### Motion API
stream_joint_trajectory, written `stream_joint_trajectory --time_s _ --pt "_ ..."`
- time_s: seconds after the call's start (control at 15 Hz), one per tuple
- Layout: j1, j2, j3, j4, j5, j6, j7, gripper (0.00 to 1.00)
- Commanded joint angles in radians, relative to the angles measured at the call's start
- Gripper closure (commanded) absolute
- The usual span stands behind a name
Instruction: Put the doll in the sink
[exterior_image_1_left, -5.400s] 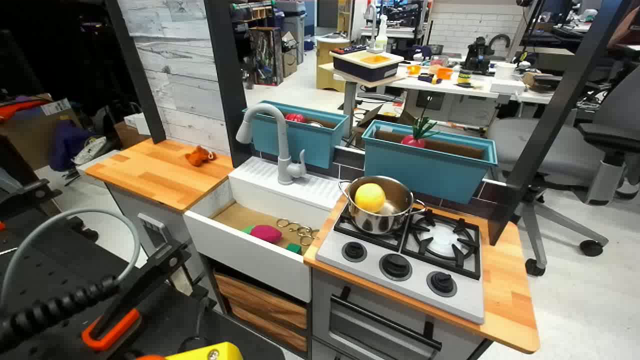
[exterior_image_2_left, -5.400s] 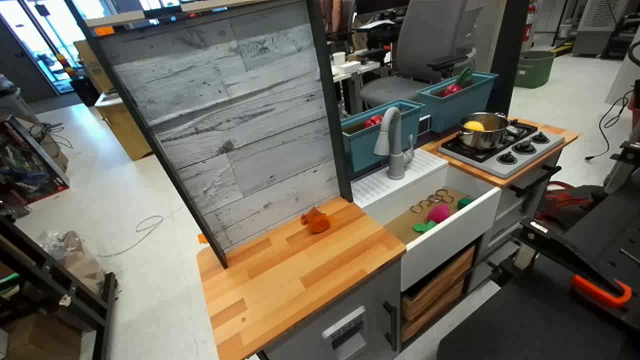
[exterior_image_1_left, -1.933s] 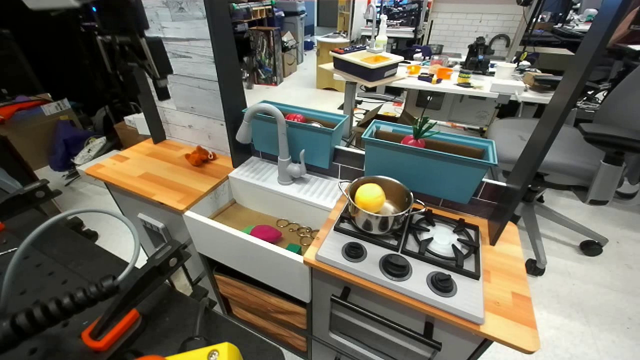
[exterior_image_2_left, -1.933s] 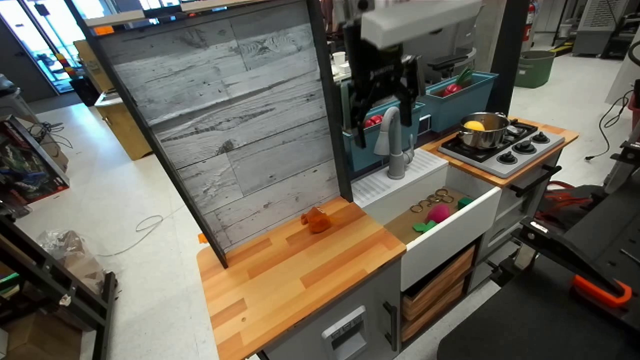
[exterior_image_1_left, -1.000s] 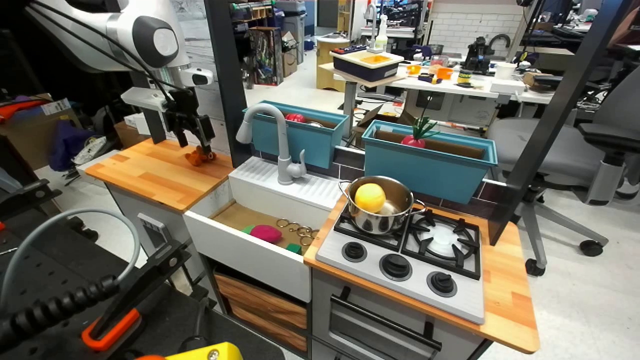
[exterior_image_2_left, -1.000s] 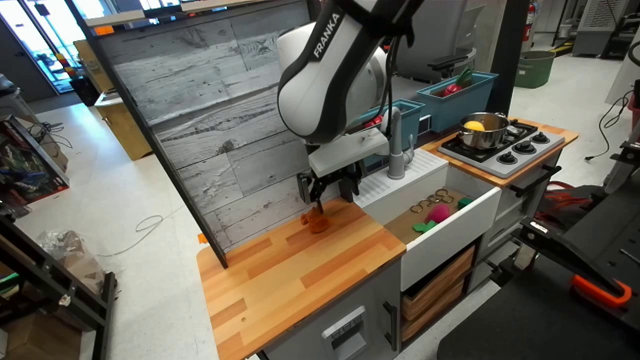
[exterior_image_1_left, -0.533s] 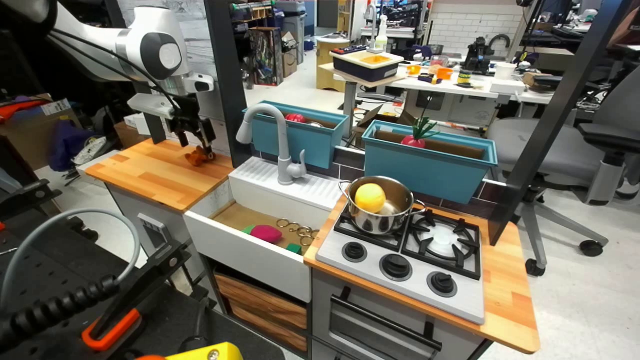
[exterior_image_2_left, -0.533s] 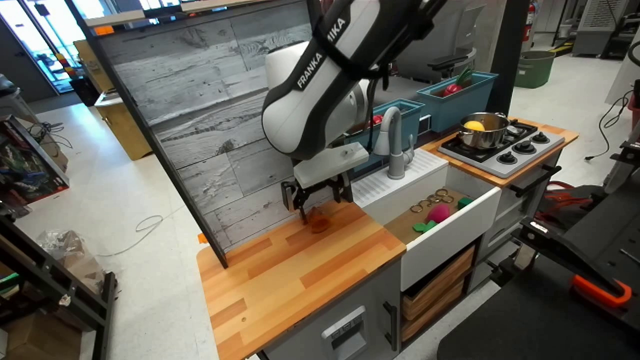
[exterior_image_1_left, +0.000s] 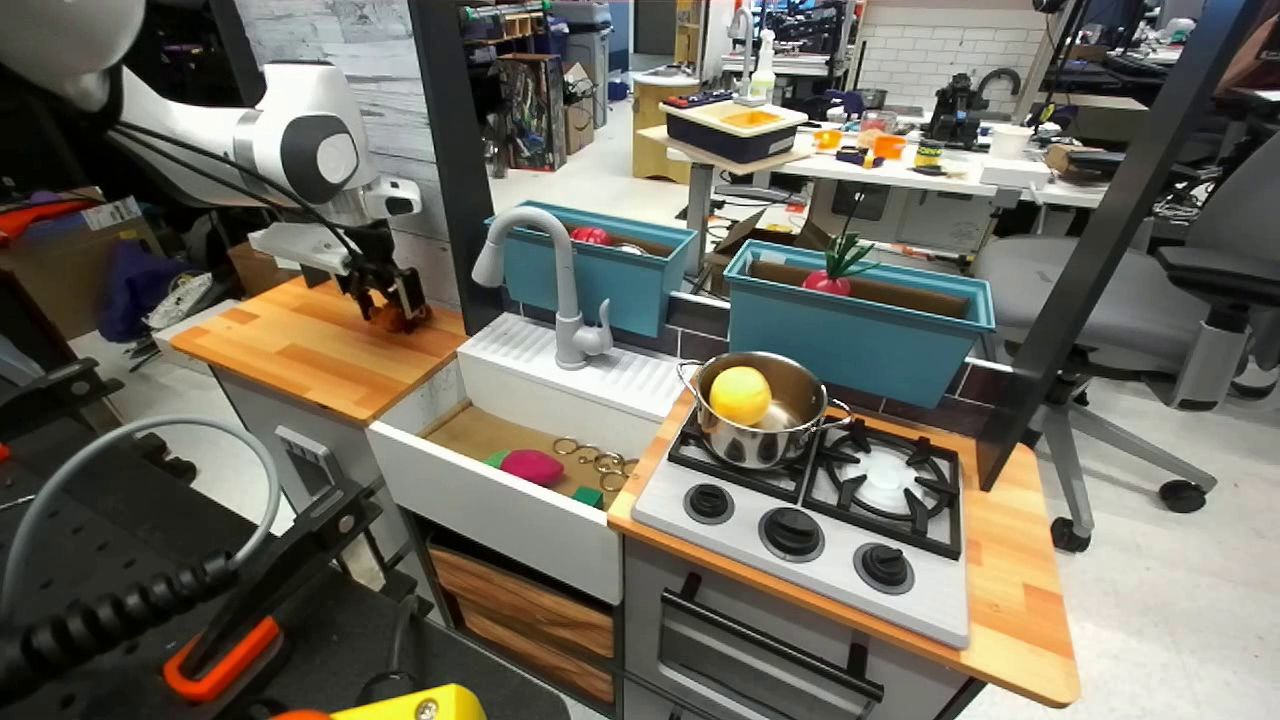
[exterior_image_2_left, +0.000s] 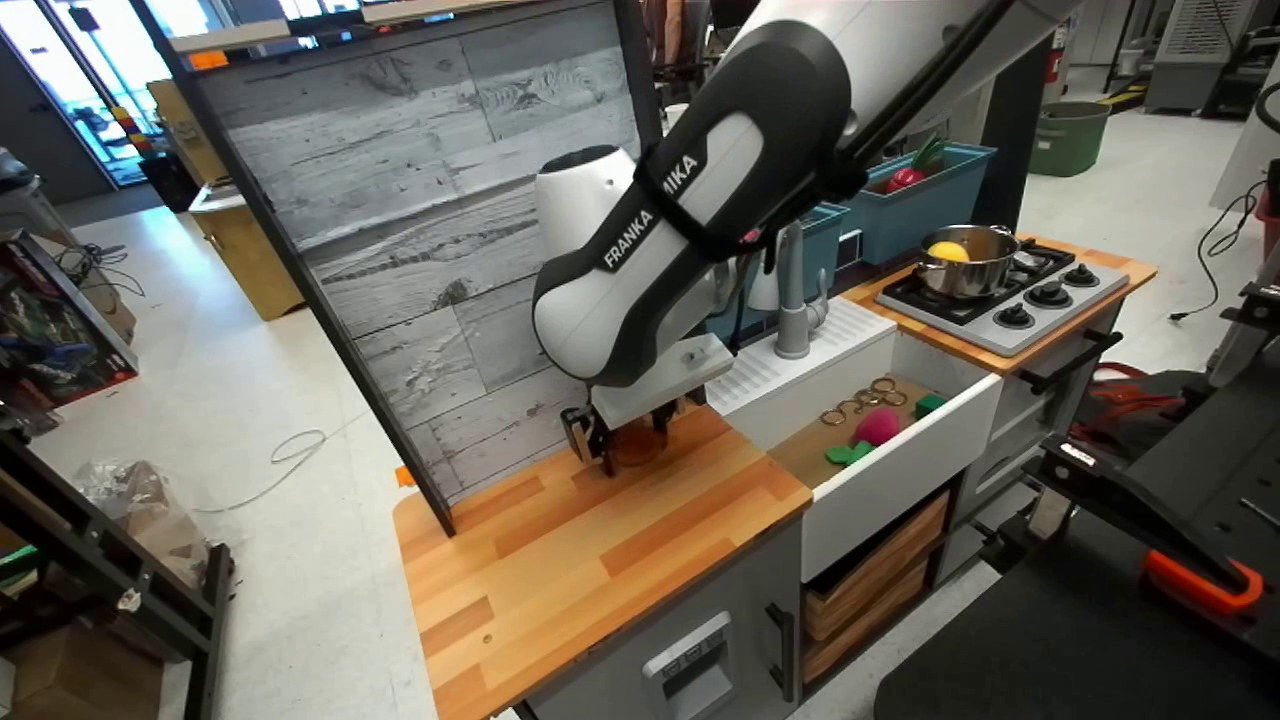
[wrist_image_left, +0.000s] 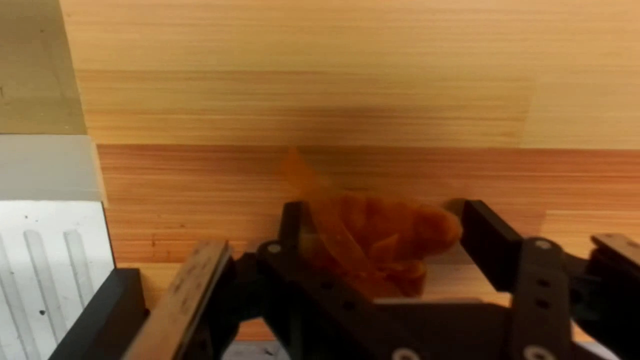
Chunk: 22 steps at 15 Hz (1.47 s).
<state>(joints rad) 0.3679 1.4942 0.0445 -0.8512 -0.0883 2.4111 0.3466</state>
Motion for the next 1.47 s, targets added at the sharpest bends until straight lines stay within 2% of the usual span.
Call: stream_joint_trajectory --time_s 0.0,0.27,0.47,0.53,0.6,0.73,0.8,1.2,1.4 --pt "0.012 0.0 -0.011 -0.008 0.019 0.069 -0.022 0.51" --pt "0.021 -0.002 -0.035 -0.015 0.008 0.099 -0.011 0.8" --pt "0.011 -0.002 -0.037 -0.006 0.018 0.057 -0.007 0.99" --pt "0.005 -0.003 -0.031 -0.001 0.025 0.029 -0.009 0.99" --pt "-0.01 -0.029 -0.013 -0.039 0.017 0.014 -0.005 0.96" --pt "-0.027 -0.07 0.0 -0.104 0.028 -0.015 -0.006 0.99" --pt "-0.036 -0.093 0.005 -0.144 0.034 -0.026 -0.012 0.97" --pt "-0.101 -0.259 0.032 -0.438 0.066 -0.075 -0.02 0.97" --pt "-0.142 -0.338 0.03 -0.59 0.074 -0.035 -0.014 0.97"
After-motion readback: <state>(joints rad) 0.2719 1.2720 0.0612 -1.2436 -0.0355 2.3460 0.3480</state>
